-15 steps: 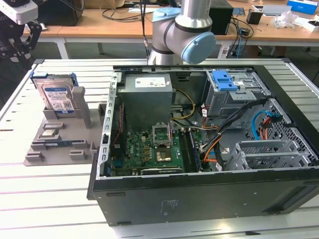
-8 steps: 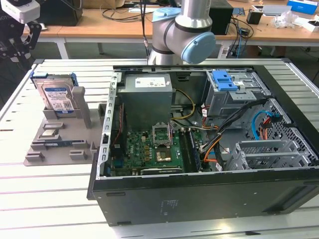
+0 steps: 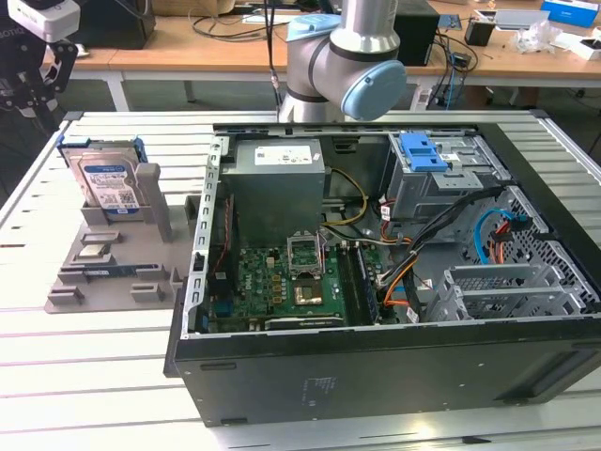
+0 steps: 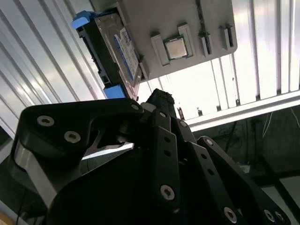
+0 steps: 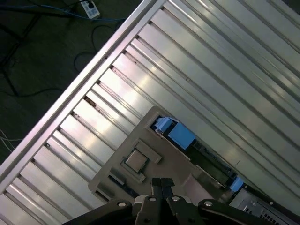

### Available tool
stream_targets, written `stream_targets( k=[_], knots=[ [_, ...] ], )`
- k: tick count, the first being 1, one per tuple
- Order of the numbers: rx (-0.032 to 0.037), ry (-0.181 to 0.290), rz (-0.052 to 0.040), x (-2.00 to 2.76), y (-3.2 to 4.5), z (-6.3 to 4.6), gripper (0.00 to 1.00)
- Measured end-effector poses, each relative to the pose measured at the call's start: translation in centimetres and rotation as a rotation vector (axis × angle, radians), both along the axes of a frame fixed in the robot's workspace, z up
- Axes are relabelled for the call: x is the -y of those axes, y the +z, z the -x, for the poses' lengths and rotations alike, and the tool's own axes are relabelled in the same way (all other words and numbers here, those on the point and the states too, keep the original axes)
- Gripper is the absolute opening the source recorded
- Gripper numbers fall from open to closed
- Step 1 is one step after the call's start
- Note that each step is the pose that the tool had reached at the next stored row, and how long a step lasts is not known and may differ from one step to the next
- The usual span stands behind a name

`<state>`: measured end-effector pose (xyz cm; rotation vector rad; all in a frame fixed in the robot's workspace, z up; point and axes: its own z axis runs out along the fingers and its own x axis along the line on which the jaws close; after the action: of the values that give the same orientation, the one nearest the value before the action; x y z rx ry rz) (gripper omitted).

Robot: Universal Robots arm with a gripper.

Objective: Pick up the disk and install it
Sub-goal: 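Pick up the disk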

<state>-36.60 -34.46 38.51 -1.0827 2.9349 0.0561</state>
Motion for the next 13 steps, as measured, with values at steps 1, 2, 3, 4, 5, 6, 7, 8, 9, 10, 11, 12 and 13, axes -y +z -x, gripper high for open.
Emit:
stream_targets(
  k=[1, 2, 3, 4, 5, 6, 7, 8, 9, 10, 11, 12, 13],
  knots=[
    [0.0000, 0.019, 0.0001, 0.00, 0.00, 0.00, 0.11],
    [0.0000, 0.031, 0.0000, 0.00, 0.00, 0.00, 0.11],
    [0.0000, 0.040, 0.0000, 0.00, 0.00, 0.00, 0.11],
    [0.0000, 0.054, 0.0001, 0.00, 0.00, 0.00, 0.11],
    [0.0000, 0.067, 0.0000, 0.00, 0.00, 0.00, 0.11],
    [0.0000, 0.076, 0.0000, 0.00, 0.00, 0.00, 0.11],
    [0.0000, 0.084, 0.0000, 0.00, 0.00, 0.00, 0.11],
    [0.0000, 0.093, 0.0000, 0.00, 0.00, 0.00, 0.11],
    [0.0000, 0.102, 0.0000, 0.00, 0.00, 0.00, 0.11],
    [0.0000, 0.111, 0.0000, 0.00, 0.00, 0.00, 0.11],
    [0.0000, 0.121, 0.0000, 0.00, 0.00, 0.00, 0.11],
    [0.0000, 0.129, 0.0000, 0.00, 0.00, 0.00, 0.11],
    [0.0000, 0.145, 0.0000, 0.00, 0.00, 0.00, 0.11]
  ],
)
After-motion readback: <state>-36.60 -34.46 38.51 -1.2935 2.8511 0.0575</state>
